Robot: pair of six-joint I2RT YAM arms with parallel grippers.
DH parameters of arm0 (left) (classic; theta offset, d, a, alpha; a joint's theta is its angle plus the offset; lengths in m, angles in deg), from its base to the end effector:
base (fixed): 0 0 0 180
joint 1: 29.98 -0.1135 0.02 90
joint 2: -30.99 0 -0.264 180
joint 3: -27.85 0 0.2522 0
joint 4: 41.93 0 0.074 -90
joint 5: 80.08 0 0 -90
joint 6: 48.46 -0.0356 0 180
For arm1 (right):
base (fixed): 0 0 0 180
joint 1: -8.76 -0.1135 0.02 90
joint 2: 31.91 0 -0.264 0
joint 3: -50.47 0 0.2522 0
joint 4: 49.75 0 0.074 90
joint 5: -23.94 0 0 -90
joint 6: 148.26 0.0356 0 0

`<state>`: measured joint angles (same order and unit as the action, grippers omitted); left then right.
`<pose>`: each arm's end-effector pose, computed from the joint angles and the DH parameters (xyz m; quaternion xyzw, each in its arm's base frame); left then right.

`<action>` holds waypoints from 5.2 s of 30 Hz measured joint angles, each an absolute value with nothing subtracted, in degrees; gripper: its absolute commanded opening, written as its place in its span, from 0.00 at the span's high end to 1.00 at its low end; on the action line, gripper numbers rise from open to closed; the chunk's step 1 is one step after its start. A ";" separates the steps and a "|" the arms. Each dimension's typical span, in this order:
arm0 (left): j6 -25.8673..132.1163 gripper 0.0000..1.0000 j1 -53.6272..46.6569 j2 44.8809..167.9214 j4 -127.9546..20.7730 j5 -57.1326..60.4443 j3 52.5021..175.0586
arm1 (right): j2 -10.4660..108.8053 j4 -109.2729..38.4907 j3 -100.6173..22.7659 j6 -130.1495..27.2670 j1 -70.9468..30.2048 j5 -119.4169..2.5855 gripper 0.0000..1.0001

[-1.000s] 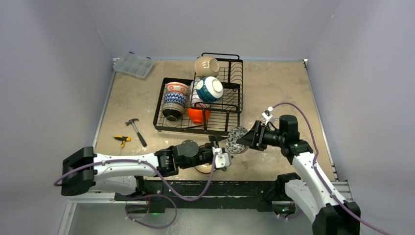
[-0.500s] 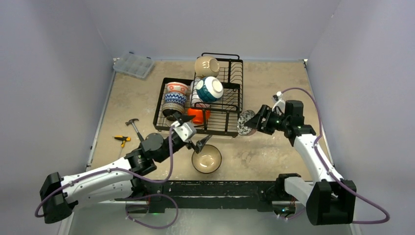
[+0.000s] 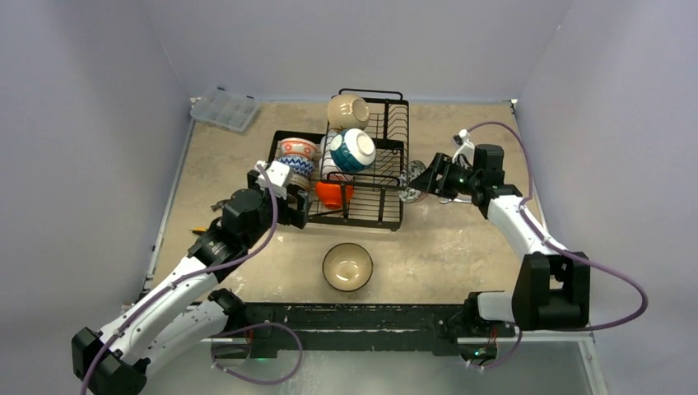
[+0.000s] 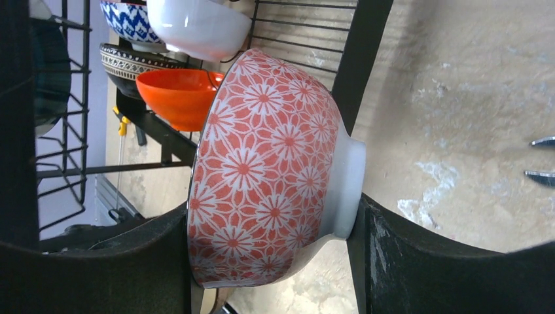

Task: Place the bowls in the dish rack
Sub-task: Turn the bowl upside down on the dish rack.

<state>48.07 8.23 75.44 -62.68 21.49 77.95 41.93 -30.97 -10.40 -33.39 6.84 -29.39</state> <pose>0.1518 -0.1104 0.2948 0.1566 0.7766 -0.1562 0.5899 0.2786 0.0306 0.2565 0.0149 0.8431 0.3744 0.3858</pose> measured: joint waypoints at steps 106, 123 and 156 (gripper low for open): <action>46.32 0.10 8.80 76.23 -26.92 -31.62 58.93 | 20.27 -25.68 1.51 -25.70 1.23 -36.32 1.00; 17.47 0.35 33.89 102.67 -28.62 -11.58 74.69 | 11.07 -20.68 7.19 -19.12 1.20 -28.98 1.00; 11.11 1.00 41.19 113.80 -22.24 4.68 79.28 | 8.23 -21.53 6.03 -19.95 1.20 -24.50 0.01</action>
<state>11.11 41.19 113.80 -22.24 4.68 79.28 8.23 -21.53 6.03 -19.95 1.20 -24.50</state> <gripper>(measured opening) 0.030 0.894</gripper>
